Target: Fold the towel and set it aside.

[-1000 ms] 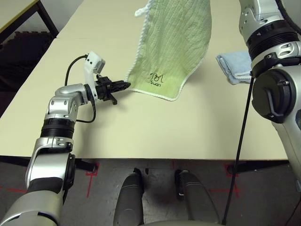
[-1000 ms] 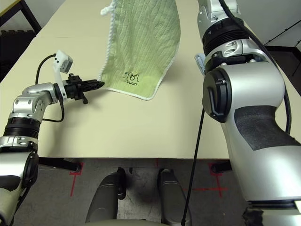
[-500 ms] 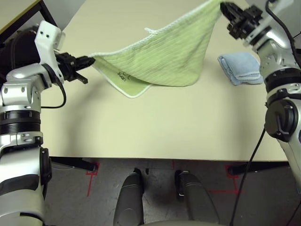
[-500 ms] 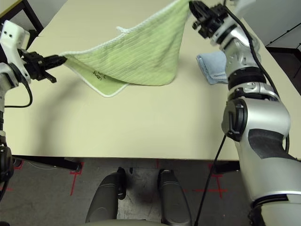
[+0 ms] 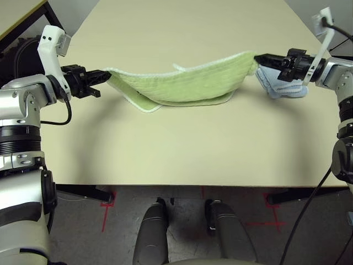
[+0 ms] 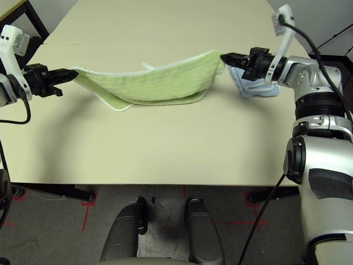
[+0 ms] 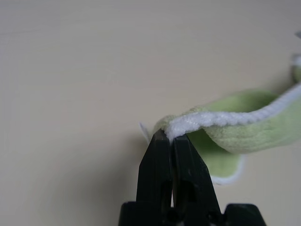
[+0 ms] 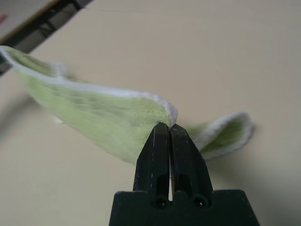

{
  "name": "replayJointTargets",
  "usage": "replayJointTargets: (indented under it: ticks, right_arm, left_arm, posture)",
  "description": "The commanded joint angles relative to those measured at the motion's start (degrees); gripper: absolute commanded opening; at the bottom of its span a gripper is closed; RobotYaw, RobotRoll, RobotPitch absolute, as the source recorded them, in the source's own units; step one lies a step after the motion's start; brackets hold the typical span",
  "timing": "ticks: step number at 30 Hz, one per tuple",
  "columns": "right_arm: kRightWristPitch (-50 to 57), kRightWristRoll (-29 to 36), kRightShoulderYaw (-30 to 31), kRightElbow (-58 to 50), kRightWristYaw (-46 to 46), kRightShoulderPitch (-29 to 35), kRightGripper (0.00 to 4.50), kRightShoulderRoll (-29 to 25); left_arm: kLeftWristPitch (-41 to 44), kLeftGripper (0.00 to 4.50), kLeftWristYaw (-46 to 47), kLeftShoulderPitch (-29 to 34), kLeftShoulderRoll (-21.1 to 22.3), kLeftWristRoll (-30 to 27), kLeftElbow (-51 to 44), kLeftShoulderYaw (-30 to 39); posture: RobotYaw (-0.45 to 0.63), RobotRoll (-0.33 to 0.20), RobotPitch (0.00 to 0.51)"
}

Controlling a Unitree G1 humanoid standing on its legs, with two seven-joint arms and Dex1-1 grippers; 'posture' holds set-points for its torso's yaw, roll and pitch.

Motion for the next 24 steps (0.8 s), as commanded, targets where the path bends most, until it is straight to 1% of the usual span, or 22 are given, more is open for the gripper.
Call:
replayJointTargets:
  ticks: [1, 2, 3, 4, 6, 7, 9, 11, 13, 14, 16, 18, 24]
  right_arm:
    - [-18.9, -4.1, -1.9, 7.2, -18.4, -4.1, 0.0, 2.2]
    - [-25.6, -4.4, -2.9, 8.9, -22.5, -5.1, 0.0, 3.1]
    - [-30.0, -4.5, -3.5, 10.3, -24.9, -5.9, 0.0, 3.6]
    - [-36.8, -3.7, -4.7, 10.8, -26.3, -6.5, 0.0, 4.5]
    - [-46.0, -2.1, -7.0, 11.9, -27.2, -7.5, 0.0, 5.9]
    - [-49.2, -1.8, -7.6, 12.4, -26.9, -7.5, 0.0, 6.2]
    - [-53.7, -2.5, -7.0, 12.9, -23.5, -6.5, 0.0, 6.5]
    - [-55.5, -3.0, -6.5, 13.4, -21.0, -5.6, 0.0, 6.4]
    - [-55.1, -3.3, -5.8, 13.8, -17.0, -4.4, 0.0, 6.1]
    - [-54.3, -3.9, -5.2, 14.1, -15.2, -3.6, 0.0, 5.7]
    - [-53.2, -4.7, -4.4, 14.5, -12.5, -2.0, 0.0, 4.9]
    - [-51.6, -5.4, -3.1, 14.5, -8.5, -0.8, 0.0, 4.2]
    - [-47.5, -8.8, 2.3, 13.4, 5.8, 2.5, 0.0, 1.4]
  left_arm:
    - [-15.5, 0.02, 9.1, -6.1, -2.7, 3.4, 9.7, 1.8]
    - [-22.5, 0.02, 11.5, -8.0, -4.0, 3.7, 12.6, 2.6]
    - [-27.5, 0.02, 12.9, -9.3, -4.8, 3.8, 14.8, 3.2]
    - [-34.9, 0.02, 14.7, -11.0, -6.5, 2.4, 16.8, 5.5]
    - [-46.5, 0.02, 15.4, -13.2, -8.8, 1.0, 19.6, 7.9]
    - [-49.4, 0.02, 14.7, -13.8, -10.0, -0.1, 20.6, 9.0]
    - [-52.2, 0.02, 12.7, -13.1, -10.7, 1.7, 22.3, 7.3]
    - [-51.8, 0.02, 10.0, -11.9, -10.7, 3.2, 23.4, 5.5]
    - [-45.3, 0.02, 5.0, -10.2, -10.0, 3.9, 23.8, 3.2]
    - [-44.7, 0.02, 2.4, -8.6, -9.6, 4.5, 23.2, 2.0]
    - [-38.4, 0.02, -2.3, -6.2, -8.0, 5.7, 22.0, -0.7]
    - [-36.6, 0.02, -5.7, -4.0, -6.8, 6.2, 19.8, -2.2]
    - [-19.4, 0.02, -18.5, 1.9, -1.5, 6.9, 11.0, -7.7]
  posture:
    - [0.01, 0.0, 0.204]
    - [0.02, 0.0, 0.204]
    - [0.02, 0.0, 0.204]
    - [0.03, 0.0, 0.202]
    - [0.03, 0.0, 0.203]
    - [0.02, 0.0, 0.201]
    - [0.02, 0.0, 0.2]
    - [0.01, 0.0, 0.199]
    - [0.01, 0.0, 0.197]
    - [0.01, 0.0, 0.197]
    - [0.01, 0.0, 0.196]
    - [0.01, 0.0, 0.195]
    - [0.01, 0.0, 0.192]
